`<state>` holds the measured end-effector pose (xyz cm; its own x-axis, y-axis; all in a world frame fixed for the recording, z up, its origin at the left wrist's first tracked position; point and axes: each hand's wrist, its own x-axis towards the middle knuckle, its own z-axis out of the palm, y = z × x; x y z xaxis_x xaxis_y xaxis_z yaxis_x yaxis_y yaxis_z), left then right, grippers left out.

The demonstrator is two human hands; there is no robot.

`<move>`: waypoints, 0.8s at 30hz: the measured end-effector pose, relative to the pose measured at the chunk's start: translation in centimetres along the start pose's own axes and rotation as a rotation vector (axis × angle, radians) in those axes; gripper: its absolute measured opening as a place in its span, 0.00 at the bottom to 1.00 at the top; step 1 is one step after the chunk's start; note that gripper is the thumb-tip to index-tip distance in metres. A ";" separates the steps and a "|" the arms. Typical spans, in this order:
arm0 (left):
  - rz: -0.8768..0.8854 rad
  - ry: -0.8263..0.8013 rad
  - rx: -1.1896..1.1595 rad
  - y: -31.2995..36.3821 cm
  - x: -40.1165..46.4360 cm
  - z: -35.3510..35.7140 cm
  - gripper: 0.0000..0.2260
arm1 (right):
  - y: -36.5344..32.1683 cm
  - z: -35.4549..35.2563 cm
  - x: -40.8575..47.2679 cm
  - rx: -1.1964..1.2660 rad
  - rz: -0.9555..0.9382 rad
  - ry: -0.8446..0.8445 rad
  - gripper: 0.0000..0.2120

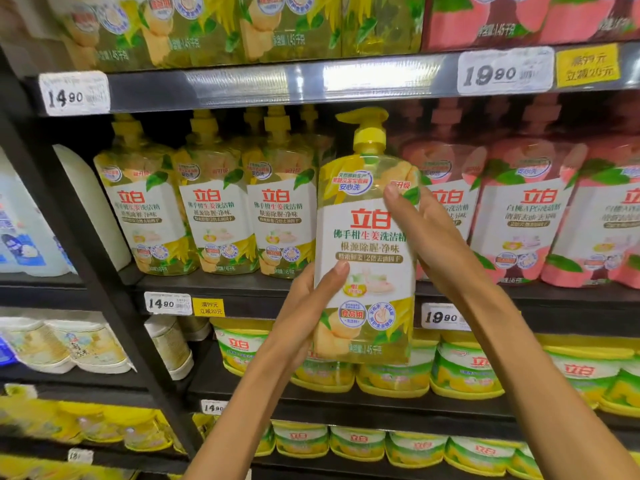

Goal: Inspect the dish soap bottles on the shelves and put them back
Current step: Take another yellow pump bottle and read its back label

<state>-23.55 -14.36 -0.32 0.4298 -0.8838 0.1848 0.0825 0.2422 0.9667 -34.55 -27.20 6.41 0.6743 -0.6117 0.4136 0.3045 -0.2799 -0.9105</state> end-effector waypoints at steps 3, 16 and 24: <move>0.039 0.039 0.027 0.1 1.7 -0.3 0.27 | -0.1 0.1 1.3 0.006 -0.081 -0.003 0.17; 0.132 0.081 0.210 -1.7 6.2 -1.8 0.43 | 2.4 0.8 4.1 -0.092 -0.168 0.165 0.44; 0.307 0.281 0.287 -3.2 6.7 -1.0 0.30 | 4.5 1.3 4.4 -0.171 -0.336 0.281 0.26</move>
<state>-20.07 -20.69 -2.34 0.6241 -0.6375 0.4517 -0.3193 0.3195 0.8922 -29.35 -30.15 4.14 0.3419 -0.6362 0.6917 0.3437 -0.6004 -0.7221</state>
